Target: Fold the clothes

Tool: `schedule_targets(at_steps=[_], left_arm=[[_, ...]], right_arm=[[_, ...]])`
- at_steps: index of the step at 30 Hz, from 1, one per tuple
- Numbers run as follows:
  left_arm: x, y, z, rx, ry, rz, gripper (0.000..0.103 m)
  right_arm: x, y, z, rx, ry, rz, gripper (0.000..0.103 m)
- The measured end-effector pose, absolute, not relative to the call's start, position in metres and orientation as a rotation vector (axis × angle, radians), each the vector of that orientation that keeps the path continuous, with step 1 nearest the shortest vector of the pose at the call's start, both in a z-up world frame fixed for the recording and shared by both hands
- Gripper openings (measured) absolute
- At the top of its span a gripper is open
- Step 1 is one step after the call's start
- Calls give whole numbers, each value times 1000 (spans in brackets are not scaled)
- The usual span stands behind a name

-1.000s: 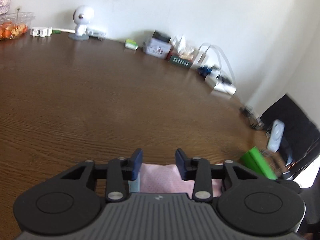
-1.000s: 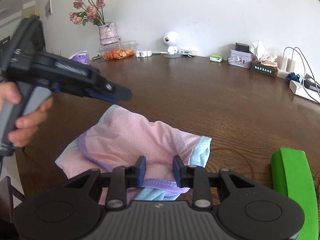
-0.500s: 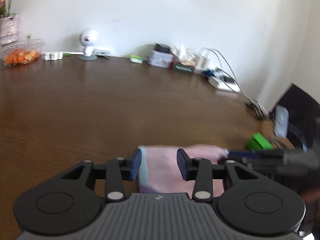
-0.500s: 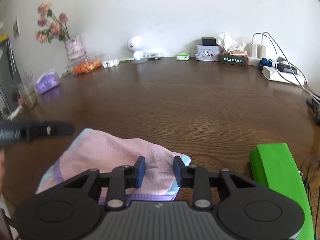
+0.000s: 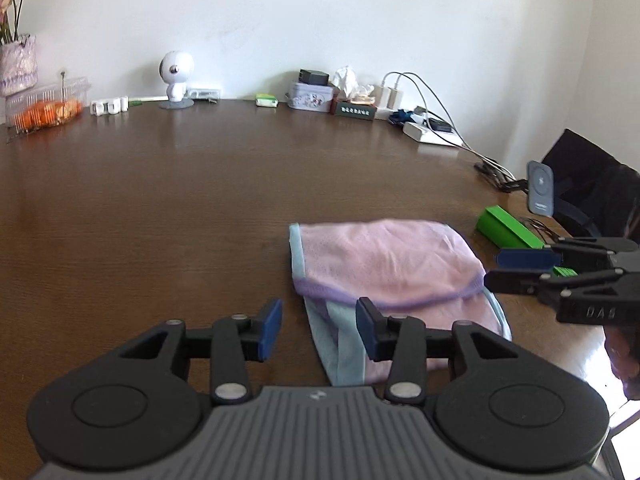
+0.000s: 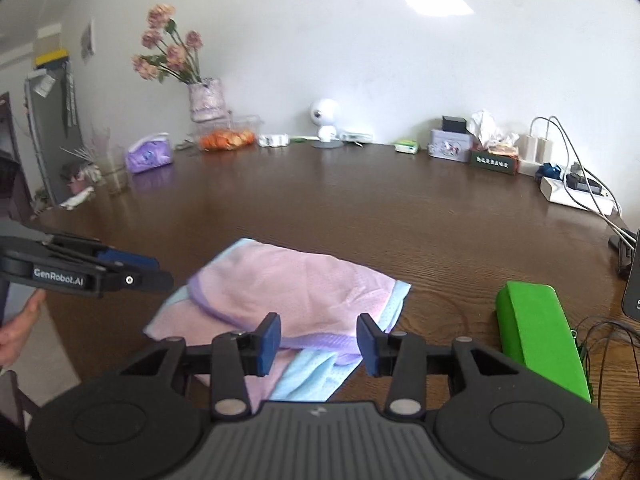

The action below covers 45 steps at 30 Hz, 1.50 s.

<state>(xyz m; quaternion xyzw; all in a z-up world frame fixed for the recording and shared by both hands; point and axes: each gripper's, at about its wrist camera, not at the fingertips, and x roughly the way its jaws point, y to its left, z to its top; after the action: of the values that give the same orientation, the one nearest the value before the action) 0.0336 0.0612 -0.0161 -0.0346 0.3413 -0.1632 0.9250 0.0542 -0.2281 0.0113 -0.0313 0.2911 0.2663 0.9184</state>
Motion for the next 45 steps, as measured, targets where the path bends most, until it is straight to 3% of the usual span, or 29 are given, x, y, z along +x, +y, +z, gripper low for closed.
schedule_targets(at_steps=[6,8,9,10,11,12,17,20,21,22,24,28,32,34,35,36,38,39,43,45], left_arm=[[22,57,-31,-98,728,-382,40],[24,55,-32,-92,731,-402,29],[25,54,-33,-83,731,-417,13],[25,52,-34,-72,731,-430,6],[25,51,-36,-56,733,-434,5],[24,50,-37,-43,735,-441,3],[15,50,-37,-17,737,-501,3],[16,55,-27,-24,734,-524,8],[17,59,-21,-49,718,-523,16],[19,62,-14,-75,701,-521,30],[29,57,-5,-97,657,-495,40],[46,23,-6,-24,610,-444,40],[54,12,-28,38,718,-443,30],[45,27,-28,11,721,-452,32],[40,36,-26,-14,717,-458,36],[36,46,-24,-44,710,-473,47],[28,59,-20,-80,689,-516,61],[26,60,-20,-74,686,-526,67],[24,44,-26,48,717,-537,63],[21,38,-30,98,728,-556,51]], right_arm=[[35,-227,-6,-81,650,587,40],[34,-223,-11,-104,652,588,35],[34,-221,-13,-107,660,587,31],[34,-221,-15,-111,667,587,23],[32,-222,-17,-112,656,594,13],[32,-224,-17,-114,658,602,10],[30,-234,-12,-126,682,613,8],[26,-238,-1,-152,679,657,10],[26,-241,7,-149,656,660,12],[25,-244,13,-145,633,662,16],[33,-248,24,-101,588,635,20],[67,-233,20,-73,601,549,20],[72,-229,4,-89,659,552,20],[71,-229,-3,-102,692,563,22],[65,-236,-1,-101,690,571,30],[59,-242,1,-99,687,578,37],[50,-247,3,-111,660,603,65],[48,-246,3,-122,656,616,68],[41,-242,2,-163,640,668,68],[39,-239,0,-182,642,681,55]])
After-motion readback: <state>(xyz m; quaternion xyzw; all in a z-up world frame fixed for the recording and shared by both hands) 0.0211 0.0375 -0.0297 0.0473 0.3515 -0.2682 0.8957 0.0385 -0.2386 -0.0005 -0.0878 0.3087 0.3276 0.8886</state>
